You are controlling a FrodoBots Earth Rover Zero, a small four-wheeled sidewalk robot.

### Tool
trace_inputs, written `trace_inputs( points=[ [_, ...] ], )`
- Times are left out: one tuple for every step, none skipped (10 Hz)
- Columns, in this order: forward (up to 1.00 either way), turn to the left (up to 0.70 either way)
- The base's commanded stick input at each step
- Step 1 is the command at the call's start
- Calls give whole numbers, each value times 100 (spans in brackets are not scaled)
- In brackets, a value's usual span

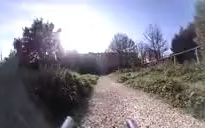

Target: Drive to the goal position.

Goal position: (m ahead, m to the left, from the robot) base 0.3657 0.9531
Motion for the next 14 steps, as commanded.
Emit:
trace_inputs(
  points=[
    [50, 0],
    [50, 0],
    [50, 0],
    [50, 0],
    [50, 0],
    [50, 0],
    [50, 0],
    [50, 0],
    [50, 0],
    [50, 0],
    [50, 0],
    [50, 0],
    [50, 0],
    [50, 0]
  ],
)
